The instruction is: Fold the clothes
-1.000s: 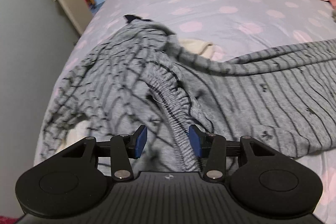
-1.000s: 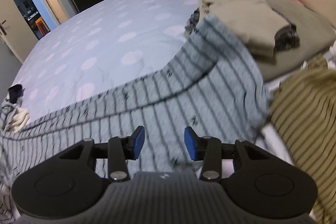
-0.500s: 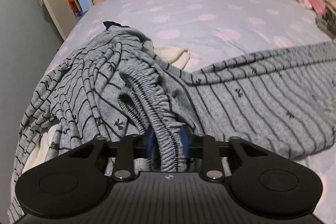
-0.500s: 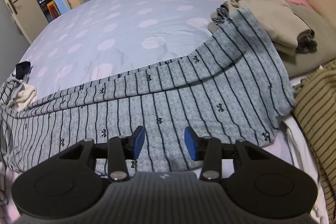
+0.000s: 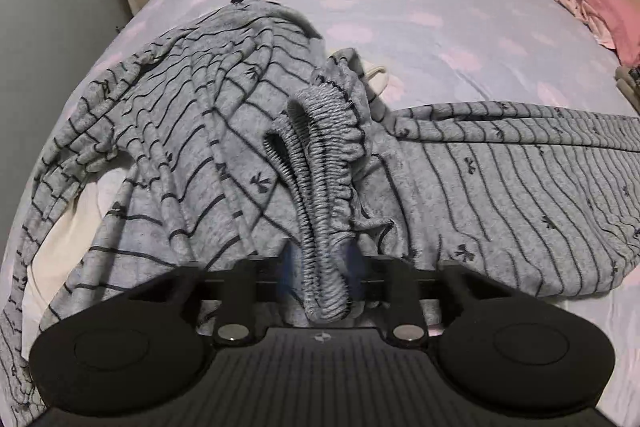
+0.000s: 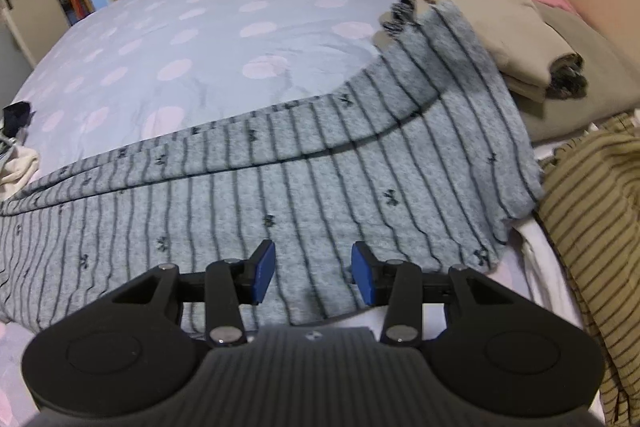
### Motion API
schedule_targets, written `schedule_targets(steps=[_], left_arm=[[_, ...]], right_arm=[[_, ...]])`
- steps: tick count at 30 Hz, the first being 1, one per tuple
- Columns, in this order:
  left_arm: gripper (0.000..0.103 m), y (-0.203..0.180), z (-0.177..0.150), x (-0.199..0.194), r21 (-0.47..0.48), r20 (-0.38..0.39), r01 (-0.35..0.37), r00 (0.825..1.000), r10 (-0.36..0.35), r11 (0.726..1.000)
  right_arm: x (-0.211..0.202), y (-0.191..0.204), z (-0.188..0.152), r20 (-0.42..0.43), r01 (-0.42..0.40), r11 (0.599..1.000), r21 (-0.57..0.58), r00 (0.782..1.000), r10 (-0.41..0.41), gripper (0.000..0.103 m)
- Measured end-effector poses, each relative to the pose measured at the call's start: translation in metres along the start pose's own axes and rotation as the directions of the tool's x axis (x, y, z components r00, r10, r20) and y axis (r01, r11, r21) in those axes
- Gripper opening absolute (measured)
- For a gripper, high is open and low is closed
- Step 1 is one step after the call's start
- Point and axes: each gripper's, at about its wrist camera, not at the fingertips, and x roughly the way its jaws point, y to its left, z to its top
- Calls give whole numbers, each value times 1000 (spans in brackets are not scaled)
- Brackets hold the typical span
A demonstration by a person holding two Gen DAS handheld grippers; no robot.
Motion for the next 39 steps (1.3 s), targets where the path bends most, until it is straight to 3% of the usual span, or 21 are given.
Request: schedule_targets(steps=[3,6,12,14,16,17,22,28,39], left_arm=[[60,-2,1,9,-18,-14,3,1000,-4,1000],[55,-4,3,23,-53,-53,2,999,-5,999],[52,-18,13,52,4,-61,-91,994,92,996],[33,-21,17,58,22,-67,-127,990,128,992],[25,-22,22,57,5,-81,-151,985,151,989],[21,-21,23,54,-13,-83,-151,985,149,989],[18,-34,32,29,-12,-91,-181,980,179,983],[17,-32,42,-18,-82,-60,-133,990,128,988],[16,22,29,-64,-159,-108,-168,982,152,973]], right_arm=[[0,-9,0,-9,2,999,45,1000,-2,46],[-1,-15,0,-13,1,997,75,1000,0,46],[-3,-17,0,-4,0,998,65,1000,0,46],[-3,-18,0,-4,2,998,62,1000,-2,46],[-3,-20,0,-3,5,998,63,1000,-5,46],[-3,-22,1,-3,7,998,65,1000,-7,46],[-5,-32,7,7,27,997,75,1000,-27,46],[-8,-53,14,-4,115,989,95,993,-116,46],[-10,-85,17,-51,137,963,231,990,-129,48]])
